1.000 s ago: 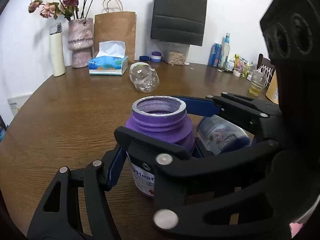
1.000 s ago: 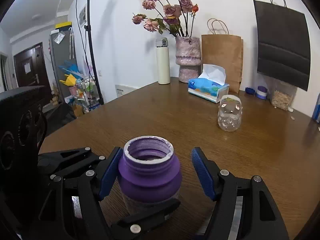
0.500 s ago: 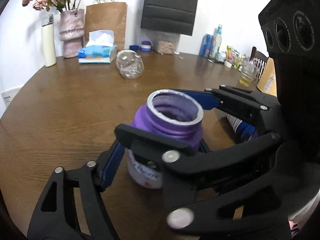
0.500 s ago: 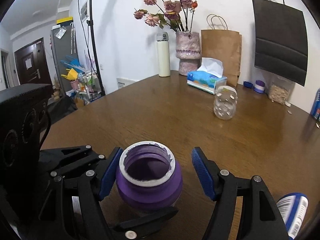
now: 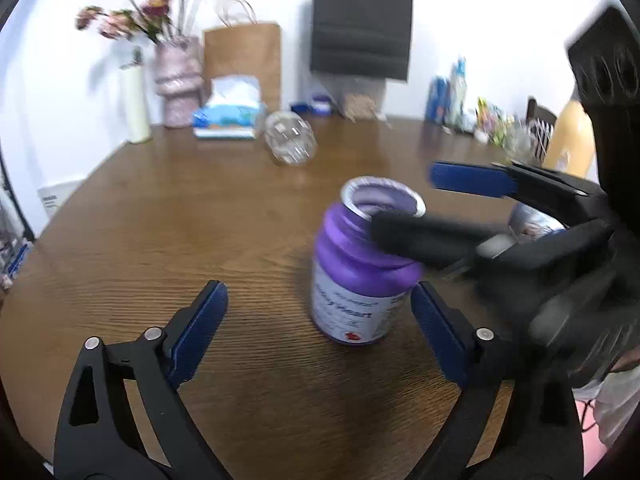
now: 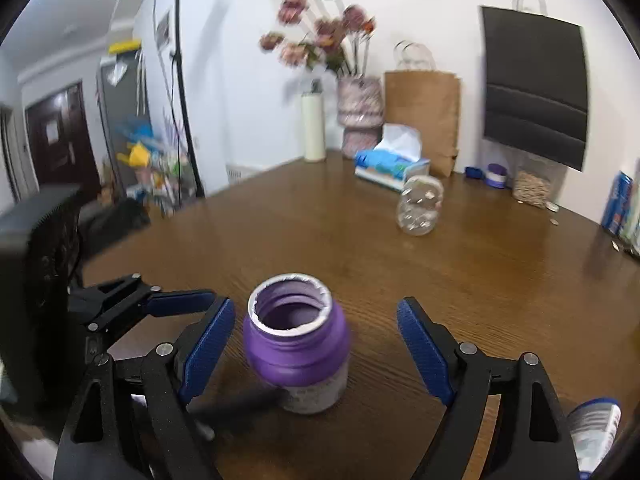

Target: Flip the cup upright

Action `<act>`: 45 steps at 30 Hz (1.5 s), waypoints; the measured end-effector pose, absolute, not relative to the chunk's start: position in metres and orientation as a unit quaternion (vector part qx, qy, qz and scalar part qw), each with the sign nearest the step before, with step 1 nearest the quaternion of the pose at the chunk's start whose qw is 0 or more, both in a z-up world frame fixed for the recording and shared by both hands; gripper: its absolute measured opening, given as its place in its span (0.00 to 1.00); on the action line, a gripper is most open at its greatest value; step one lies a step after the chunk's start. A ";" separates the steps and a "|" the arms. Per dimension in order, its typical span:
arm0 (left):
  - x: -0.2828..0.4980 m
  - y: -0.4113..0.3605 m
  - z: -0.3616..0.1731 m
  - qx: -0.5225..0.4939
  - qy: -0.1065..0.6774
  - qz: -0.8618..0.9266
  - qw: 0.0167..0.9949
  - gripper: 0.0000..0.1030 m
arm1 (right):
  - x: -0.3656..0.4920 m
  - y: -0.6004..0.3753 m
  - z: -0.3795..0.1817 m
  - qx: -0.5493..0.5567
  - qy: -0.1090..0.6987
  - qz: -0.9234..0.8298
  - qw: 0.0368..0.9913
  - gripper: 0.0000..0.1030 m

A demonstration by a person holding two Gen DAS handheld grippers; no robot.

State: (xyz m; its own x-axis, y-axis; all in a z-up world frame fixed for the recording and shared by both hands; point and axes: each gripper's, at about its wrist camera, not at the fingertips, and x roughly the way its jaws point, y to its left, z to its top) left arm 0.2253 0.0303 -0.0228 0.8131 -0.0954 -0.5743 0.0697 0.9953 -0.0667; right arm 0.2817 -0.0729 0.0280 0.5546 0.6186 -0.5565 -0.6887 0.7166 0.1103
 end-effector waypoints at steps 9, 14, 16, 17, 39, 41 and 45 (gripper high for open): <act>0.188 0.056 0.007 -0.052 0.237 0.025 0.970 1.00 | 0.263 -0.152 0.047 -0.035 0.297 0.239 0.924 0.85; 0.194 0.058 0.013 -0.069 0.243 0.032 0.967 1.00 | 0.257 -0.163 0.051 -0.039 0.292 0.232 0.927 0.85; 0.195 0.057 0.014 -0.067 0.242 0.029 0.968 1.00 | 0.254 -0.163 0.052 -0.037 0.289 0.236 0.927 0.85; 0.194 0.055 0.015 -0.063 0.240 0.029 0.968 1.00 | 0.252 -0.164 0.053 -0.036 0.287 0.237 0.927 0.85; 0.073 0.028 0.011 -0.015 0.160 0.106 0.981 1.00 | 0.142 -0.174 0.037 -0.066 0.229 0.251 0.938 0.85; 0.055 0.018 0.008 0.008 0.147 0.109 0.983 1.00 | 0.123 -0.173 0.035 -0.067 0.221 0.250 0.940 0.85; 0.022 0.011 0.005 0.004 0.126 0.098 0.987 1.00 | 0.090 -0.173 0.033 -0.044 0.209 0.255 0.943 0.85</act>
State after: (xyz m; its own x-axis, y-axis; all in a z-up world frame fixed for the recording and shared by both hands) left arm 0.0216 0.0108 0.0046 0.9487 0.1952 -0.2488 -0.1931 0.9806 0.0331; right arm 0.0900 -0.1730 0.0328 0.7829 0.4620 -0.4166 -0.4991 0.8662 0.0226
